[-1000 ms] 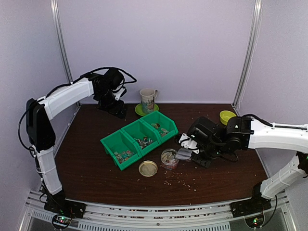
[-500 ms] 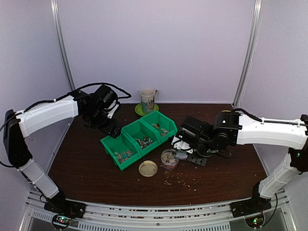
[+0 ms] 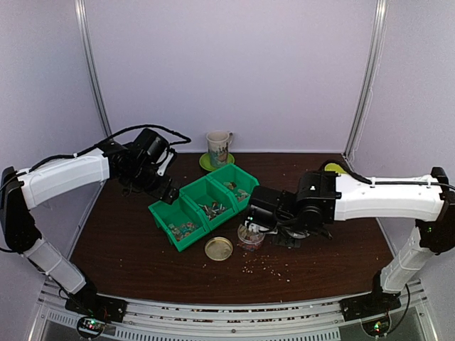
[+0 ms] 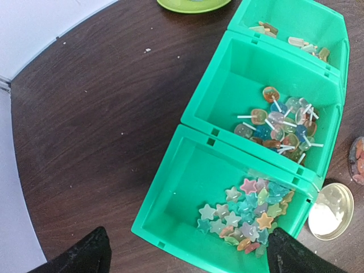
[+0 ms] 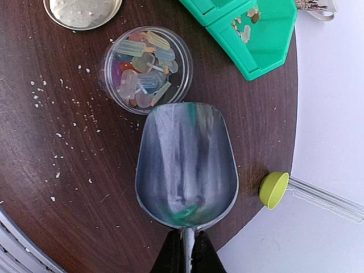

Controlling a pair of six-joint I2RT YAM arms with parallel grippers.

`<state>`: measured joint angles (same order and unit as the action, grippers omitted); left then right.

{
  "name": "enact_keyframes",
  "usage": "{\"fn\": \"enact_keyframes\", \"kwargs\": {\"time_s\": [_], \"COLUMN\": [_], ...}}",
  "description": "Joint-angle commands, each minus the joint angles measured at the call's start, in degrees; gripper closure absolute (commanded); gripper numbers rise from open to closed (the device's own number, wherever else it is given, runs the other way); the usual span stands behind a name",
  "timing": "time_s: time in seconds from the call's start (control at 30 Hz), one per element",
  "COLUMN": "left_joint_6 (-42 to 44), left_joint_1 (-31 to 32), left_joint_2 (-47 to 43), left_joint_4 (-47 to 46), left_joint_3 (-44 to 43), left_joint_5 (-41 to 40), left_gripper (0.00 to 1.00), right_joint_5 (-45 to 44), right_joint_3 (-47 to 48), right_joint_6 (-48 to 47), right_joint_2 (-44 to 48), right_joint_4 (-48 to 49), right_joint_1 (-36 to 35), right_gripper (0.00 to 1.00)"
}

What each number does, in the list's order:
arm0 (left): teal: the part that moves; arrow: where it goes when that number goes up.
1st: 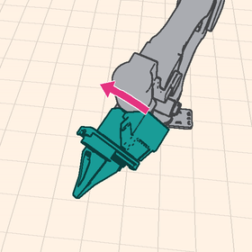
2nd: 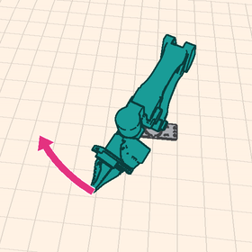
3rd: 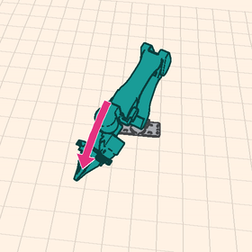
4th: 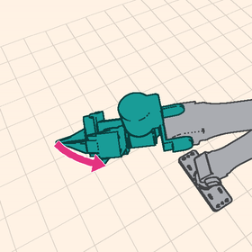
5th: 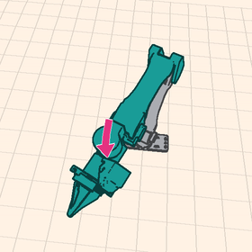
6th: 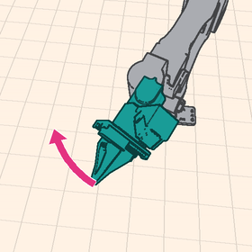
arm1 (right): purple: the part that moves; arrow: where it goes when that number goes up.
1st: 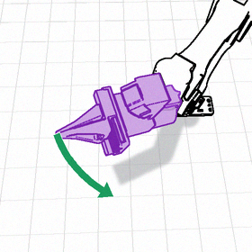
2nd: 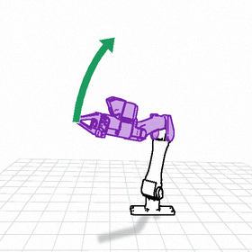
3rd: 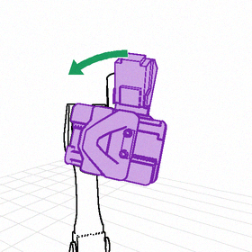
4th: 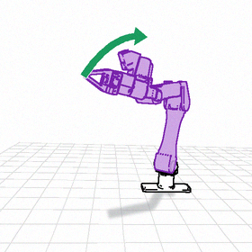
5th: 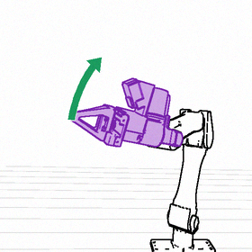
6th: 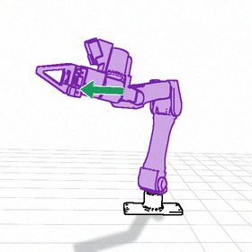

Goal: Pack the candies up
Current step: Put down the spatula at the corner of the board.

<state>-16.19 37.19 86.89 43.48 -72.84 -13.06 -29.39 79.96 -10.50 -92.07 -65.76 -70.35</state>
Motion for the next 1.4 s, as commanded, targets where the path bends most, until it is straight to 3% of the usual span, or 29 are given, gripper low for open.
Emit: {"fn": "enact_keyframes", "kwargs": {"time_s": [0.0,0.27,0.47,0.67,0.83,1.37], "left_joint_6": [0.4,0.4,1.1,1.6,2.1,2.7], "left_joint_1": [0.1,0.1,0.1,0.1,0.1,0.0], "left_joint_2": [-1.9,-2.6,-2.6,-2.3,-1.5,-1.5], "left_joint_4": [-3.2,-4.3,-4.5,-4.8,-4.8,-4.6], "left_joint_3": [0.8,1.2,1.1,0.9,0.7,0.3], "left_joint_5": [-0.4,0.9,2.2,4.3,5.4,5.5], "left_gripper": [0.02,0.02,0.02,0.02,0.02,0.02], "right_joint_5": [-6.9,-2.6,1.5,10.2,12.6,16.8], "right_joint_3": [-2.8,-12.7,-18.7,-23.2,-24.3,-16.3], "right_joint_6": [-0.8,7.5,11.6,16.2,17.3,20.2], "right_joint_2": [3.2,14.6,17.7,12.5,5.5,-10.5], "right_joint_4": [6.1,26.1,38.7,50.6,58.0,59.4], "right_joint_1": [0.4,11.3,22.7,34.8,39.0,44.1], "right_gripper": [1.00,1.00,1.00,1.00,1.00,1.00]}}
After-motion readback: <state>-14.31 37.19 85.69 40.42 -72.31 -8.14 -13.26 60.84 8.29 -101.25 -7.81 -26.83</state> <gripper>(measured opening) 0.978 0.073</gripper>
